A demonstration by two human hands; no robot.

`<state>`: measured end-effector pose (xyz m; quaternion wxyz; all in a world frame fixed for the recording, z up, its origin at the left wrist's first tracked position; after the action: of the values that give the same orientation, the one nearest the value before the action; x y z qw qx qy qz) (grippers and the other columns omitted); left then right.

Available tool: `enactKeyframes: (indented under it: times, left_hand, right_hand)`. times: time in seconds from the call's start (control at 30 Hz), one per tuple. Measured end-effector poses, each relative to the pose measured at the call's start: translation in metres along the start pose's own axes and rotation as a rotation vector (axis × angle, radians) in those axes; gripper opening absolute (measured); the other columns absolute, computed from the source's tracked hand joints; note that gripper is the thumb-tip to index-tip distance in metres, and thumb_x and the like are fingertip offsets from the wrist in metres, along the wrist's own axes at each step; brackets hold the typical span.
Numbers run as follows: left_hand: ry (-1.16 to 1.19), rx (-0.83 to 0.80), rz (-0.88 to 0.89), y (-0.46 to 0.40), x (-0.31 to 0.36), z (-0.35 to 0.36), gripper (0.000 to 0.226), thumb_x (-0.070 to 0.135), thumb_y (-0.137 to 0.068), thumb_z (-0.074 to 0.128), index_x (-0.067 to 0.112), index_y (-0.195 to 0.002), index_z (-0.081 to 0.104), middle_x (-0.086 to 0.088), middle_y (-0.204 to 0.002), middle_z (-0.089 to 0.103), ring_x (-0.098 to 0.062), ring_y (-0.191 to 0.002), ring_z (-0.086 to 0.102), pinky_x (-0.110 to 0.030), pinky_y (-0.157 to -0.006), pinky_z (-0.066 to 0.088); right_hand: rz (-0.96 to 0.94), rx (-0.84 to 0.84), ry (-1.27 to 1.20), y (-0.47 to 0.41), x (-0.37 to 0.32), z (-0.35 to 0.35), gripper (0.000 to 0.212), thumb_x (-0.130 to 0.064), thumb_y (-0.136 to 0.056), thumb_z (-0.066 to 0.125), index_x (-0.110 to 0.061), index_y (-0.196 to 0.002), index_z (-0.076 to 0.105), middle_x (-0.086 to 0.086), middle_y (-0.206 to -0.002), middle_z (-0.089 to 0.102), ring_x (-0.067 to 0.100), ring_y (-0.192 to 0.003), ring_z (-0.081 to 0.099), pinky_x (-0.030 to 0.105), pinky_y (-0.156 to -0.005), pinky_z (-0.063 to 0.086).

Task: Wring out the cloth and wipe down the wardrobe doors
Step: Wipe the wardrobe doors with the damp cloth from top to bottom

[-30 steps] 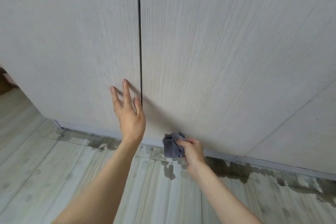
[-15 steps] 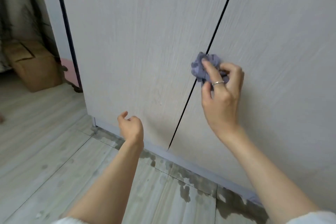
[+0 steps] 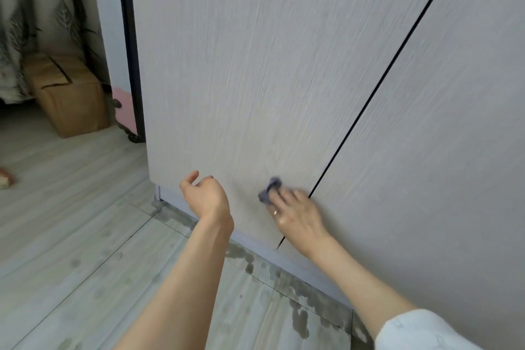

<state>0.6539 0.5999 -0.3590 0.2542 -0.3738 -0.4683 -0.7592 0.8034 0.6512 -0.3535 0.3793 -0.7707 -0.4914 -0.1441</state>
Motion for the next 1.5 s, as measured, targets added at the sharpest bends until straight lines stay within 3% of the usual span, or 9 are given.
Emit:
enactKeyframes:
  times: [0.17, 0.27, 0.43, 0.6, 0.73, 0.83, 0.97, 1.2, 1.5]
  left_hand:
    - [0.007, 0.022, -0.024, -0.013, 0.003, 0.002, 0.037, 0.007, -0.095, 0.033, 0.018, -0.129, 0.044, -0.008, -0.126, 0.054, -0.018, -0.085, 0.05, -0.03, -0.078, 0.042]
    - [-0.023, 0.029, -0.055, -0.01, -0.001, 0.005, 0.039, 0.006, -0.096, 0.032, 0.017, -0.131, 0.043, -0.001, -0.117, 0.046, -0.019, -0.086, 0.047, -0.029, -0.079, 0.043]
    - [-0.059, 0.043, -0.032, -0.015, 0.003, -0.004, 0.039, 0.006, -0.095, 0.033, 0.015, -0.131, 0.043, 0.0, -0.113, 0.043, -0.018, -0.078, 0.047, -0.029, -0.076, 0.041]
    - [-0.047, 0.023, -0.075, -0.01, 0.015, -0.01, 0.041, 0.007, -0.095, 0.03, 0.016, -0.132, 0.043, -0.009, -0.127, 0.052, -0.018, -0.078, 0.051, -0.032, -0.083, 0.046]
    - [-0.017, -0.056, -0.084, 0.033, 0.031, 0.008, 0.037, 0.01, -0.096, 0.032, 0.012, -0.131, 0.045, -0.002, -0.096, 0.057, -0.009, -0.066, 0.047, -0.026, -0.073, 0.046]
    - [-0.153, -0.183, -0.103, 0.077, 0.054, 0.025, 0.027, 0.017, -0.099, 0.038, 0.011, -0.122, 0.05, 0.0, -0.086, 0.054, -0.013, -0.076, 0.052, -0.028, -0.077, 0.047]
    - [-0.427, -0.415, -0.141, 0.141, 0.096, 0.05, 0.021, 0.018, -0.098, 0.041, 0.011, -0.114, 0.054, -0.003, -0.093, 0.06, -0.017, -0.082, 0.058, -0.03, -0.076, 0.051]
    - [-0.848, -0.896, -0.12, 0.313, 0.213, 0.113, 0.028, 0.026, -0.099, 0.045, 0.018, -0.124, 0.055, -0.003, -0.117, 0.063, -0.019, -0.108, 0.059, -0.034, -0.092, 0.048]
    - [-0.782, -1.431, -0.141, 0.567, 0.352, 0.221, 0.053, 0.021, -0.09, 0.061, 0.03, -0.137, 0.038, 0.003, -0.131, 0.052, -0.018, -0.113, 0.059, -0.035, -0.099, 0.047]
  right_hand:
    - [0.402, 0.465, -0.044, -0.073, 0.079, -0.087, 0.036, 0.005, -0.084, 0.054, -0.011, -0.113, 0.067, 0.019, -0.1, 0.061, 0.03, -0.084, 0.042, 0.04, -0.068, 0.032]
    - [0.433, 0.493, -0.027, -0.082, 0.074, -0.082, 0.04, 0.007, -0.085, 0.047, -0.012, -0.114, 0.068, 0.014, -0.11, 0.049, 0.028, -0.087, 0.04, 0.038, -0.069, 0.031]
    - [0.055, 0.126, -0.013, -0.04, -0.01, 0.007, 0.022, -0.003, -0.083, 0.055, -0.011, -0.09, 0.074, 0.011, -0.102, 0.063, 0.027, -0.085, 0.05, 0.036, -0.069, 0.034]
    - [-0.028, -0.329, -0.214, -0.005, -0.038, 0.027, 0.024, -0.011, -0.069, 0.053, -0.02, -0.054, 0.07, -0.004, -0.073, 0.065, 0.017, -0.069, 0.058, 0.026, -0.065, 0.03]
    - [0.062, -0.708, -0.526, 0.018, -0.007, -0.012, 0.023, -0.011, -0.081, 0.058, -0.022, -0.094, 0.074, 0.002, -0.094, 0.06, 0.021, -0.091, 0.058, 0.026, -0.071, 0.042]
    - [0.337, -0.854, -0.798, 0.022, 0.047, -0.06, 0.032, -0.012, -0.088, 0.054, -0.021, -0.118, 0.062, 0.003, -0.114, 0.054, 0.021, -0.109, 0.051, 0.031, -0.082, 0.045]
    - [0.691, -0.762, -1.065, 0.004, 0.121, -0.139, 0.046, -0.014, -0.086, 0.062, -0.016, -0.131, 0.052, 0.0, -0.13, 0.057, 0.019, -0.121, 0.05, 0.026, -0.098, 0.039]
    - [1.001, -0.643, -1.266, -0.018, 0.269, -0.317, 0.021, -0.016, -0.078, 0.072, -0.026, -0.084, 0.054, 0.003, -0.084, 0.063, 0.009, -0.063, 0.048, 0.018, -0.057, 0.038]
    - [1.278, -0.386, -1.25, -0.013, 0.465, -0.573, 0.029, -0.006, -0.074, 0.071, -0.027, -0.083, 0.053, -0.002, -0.087, 0.065, 0.012, -0.076, 0.062, 0.025, -0.073, 0.05]
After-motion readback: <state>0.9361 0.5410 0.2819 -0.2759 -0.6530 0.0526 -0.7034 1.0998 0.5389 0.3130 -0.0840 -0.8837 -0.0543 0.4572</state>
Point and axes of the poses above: each hand's wrist, its own y-axis away from the middle knuckle, its own z-axis out of the palm, x = y × z, the point moved 4 cm from there along -y, towards the middle knuckle
